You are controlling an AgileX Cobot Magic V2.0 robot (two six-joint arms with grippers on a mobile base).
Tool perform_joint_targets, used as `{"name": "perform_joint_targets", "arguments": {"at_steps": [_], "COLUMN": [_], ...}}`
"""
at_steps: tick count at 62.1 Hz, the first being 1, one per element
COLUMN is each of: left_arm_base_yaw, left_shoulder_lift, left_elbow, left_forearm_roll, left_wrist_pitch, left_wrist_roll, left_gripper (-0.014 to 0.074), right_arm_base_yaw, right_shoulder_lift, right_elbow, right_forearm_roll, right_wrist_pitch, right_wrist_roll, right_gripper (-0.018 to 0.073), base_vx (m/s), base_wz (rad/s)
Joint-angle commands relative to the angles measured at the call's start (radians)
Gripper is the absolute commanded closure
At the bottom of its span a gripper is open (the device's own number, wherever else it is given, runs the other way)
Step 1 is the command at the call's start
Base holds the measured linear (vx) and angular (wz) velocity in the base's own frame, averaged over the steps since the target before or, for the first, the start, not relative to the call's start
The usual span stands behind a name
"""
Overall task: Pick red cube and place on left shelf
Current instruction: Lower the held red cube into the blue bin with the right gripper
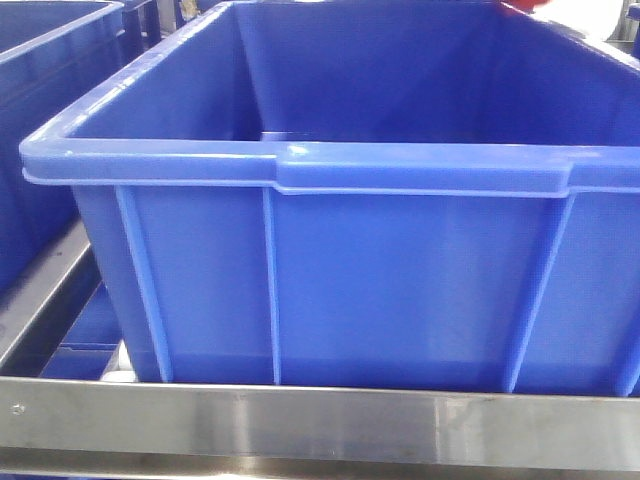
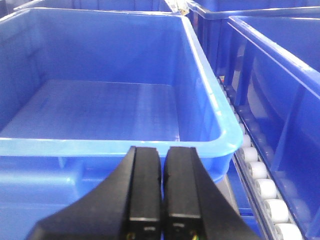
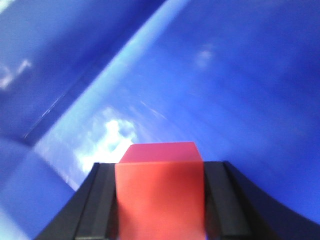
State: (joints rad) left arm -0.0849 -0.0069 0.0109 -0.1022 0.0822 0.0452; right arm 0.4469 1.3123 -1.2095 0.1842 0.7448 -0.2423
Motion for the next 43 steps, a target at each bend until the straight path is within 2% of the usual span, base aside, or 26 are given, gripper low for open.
{"name": "perform_joint_targets", "arguments": {"at_steps": [1, 23, 43], "left_arm_base_yaw": [-0.005, -0.005, -0.005], "left_shoulder_lift": [-0.012, -0.012, -0.012], "left_elbow": [0.024, 0.024, 0.024], "left_forearm_roll": [-0.004, -0.004, -0.004], "left_wrist_pitch": [-0.088, -0.088, -0.088], "left_wrist_roll": [-0.005, -0.005, -0.005], "left_gripper": [0.0495, 0.0495, 0.0495], "right_arm_base_yaw": [0.020, 0.033, 0.033], "right_shoulder_lift": [0.085, 0.466, 0.659], "right_elbow": [-0.119, -0.435, -0.503], "right_forearm_roll": [-0.003, -0.004, -0.057], "right_wrist_pitch": [-0.046, 0.026, 0.053], "right_wrist_roll": [-0.003, 0.005, 0.005], "right_gripper": [0.0412, 0.0412, 0.0412], "base_vx": [0.00, 0.00, 0.00], "base_wz": [0.00, 0.00, 0.00]}}
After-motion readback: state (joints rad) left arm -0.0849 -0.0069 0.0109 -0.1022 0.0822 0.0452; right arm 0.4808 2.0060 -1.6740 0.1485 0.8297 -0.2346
